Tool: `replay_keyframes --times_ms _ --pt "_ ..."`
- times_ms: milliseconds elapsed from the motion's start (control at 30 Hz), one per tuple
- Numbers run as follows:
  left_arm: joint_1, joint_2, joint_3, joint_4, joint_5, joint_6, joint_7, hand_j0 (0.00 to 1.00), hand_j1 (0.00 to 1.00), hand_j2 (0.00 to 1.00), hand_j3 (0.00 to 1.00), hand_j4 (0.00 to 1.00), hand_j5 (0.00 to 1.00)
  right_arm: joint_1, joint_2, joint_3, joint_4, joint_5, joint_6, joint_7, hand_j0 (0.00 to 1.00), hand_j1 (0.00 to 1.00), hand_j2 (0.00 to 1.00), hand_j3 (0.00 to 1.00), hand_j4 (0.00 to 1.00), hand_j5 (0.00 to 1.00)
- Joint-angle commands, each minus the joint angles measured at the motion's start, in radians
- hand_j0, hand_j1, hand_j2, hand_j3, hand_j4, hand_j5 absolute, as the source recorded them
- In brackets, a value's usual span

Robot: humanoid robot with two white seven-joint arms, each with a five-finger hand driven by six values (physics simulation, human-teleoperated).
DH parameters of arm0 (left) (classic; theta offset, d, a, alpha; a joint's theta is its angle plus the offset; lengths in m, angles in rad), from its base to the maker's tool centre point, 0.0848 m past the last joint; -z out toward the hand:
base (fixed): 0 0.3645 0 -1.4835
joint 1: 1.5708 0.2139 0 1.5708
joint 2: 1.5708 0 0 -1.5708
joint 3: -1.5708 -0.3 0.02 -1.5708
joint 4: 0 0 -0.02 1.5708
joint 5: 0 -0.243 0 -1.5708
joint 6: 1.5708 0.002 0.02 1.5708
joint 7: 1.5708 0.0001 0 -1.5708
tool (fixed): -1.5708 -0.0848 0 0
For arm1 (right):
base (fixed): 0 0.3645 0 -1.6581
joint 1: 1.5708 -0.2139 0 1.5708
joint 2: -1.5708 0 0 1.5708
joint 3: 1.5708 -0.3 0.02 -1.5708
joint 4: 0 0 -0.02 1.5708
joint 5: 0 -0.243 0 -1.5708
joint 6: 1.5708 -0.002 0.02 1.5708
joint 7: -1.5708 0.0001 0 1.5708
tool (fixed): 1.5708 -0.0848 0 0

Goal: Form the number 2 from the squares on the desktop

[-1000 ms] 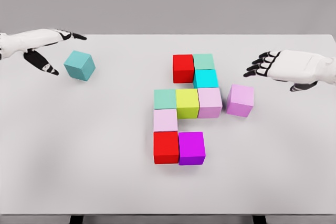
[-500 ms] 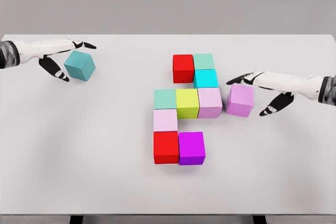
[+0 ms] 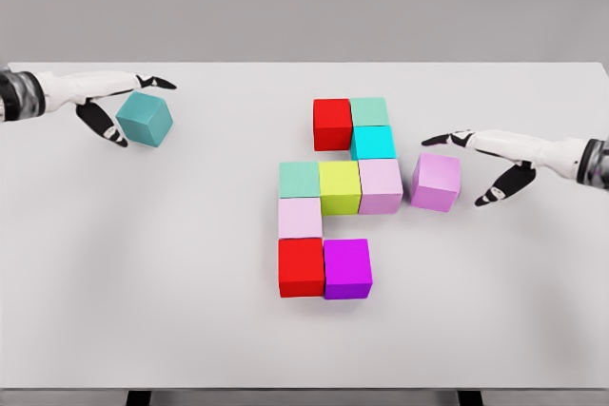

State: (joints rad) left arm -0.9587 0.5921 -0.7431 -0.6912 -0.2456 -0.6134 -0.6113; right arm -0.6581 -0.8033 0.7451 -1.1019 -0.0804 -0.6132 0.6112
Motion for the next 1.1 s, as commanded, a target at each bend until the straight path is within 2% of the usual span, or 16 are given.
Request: replay_keyframes --times_ms 0,433,967,1067 --pt "0.000 -0.005 0.002 0.007 -0.008 0.003 0.000 1.00 1.00 1.00 1.00 1.00 1.00 0.000 0.012 -0.001 0.004 -0.009 0.002 0.000 1.00 1.00 1.00 1.00 1.00 1.00" --pt "-0.011 -0.038 0.005 0.055 -0.029 0.003 0.000 1.00 1.00 1.00 1.00 1.00 1.00 0.000 0.041 0.004 -0.001 -0.015 0.002 0.000 1.00 1.00 1.00 1.00 1.00 1.00" --pt "-0.015 -0.040 0.004 0.058 -0.031 0.003 0.000 1.00 1.00 1.00 1.00 1.00 1.00 0.008 0.047 0.027 0.011 -0.030 0.002 0.000 1.00 1.00 1.00 1.00 1.00 1.00" --pt "-0.015 -0.041 0.002 0.058 -0.031 0.003 0.000 1.00 1.00 1.00 1.00 1.00 1.00 0.008 0.047 0.030 0.011 -0.029 0.002 0.000 0.96 0.96 0.96 0.96 0.96 0.96"
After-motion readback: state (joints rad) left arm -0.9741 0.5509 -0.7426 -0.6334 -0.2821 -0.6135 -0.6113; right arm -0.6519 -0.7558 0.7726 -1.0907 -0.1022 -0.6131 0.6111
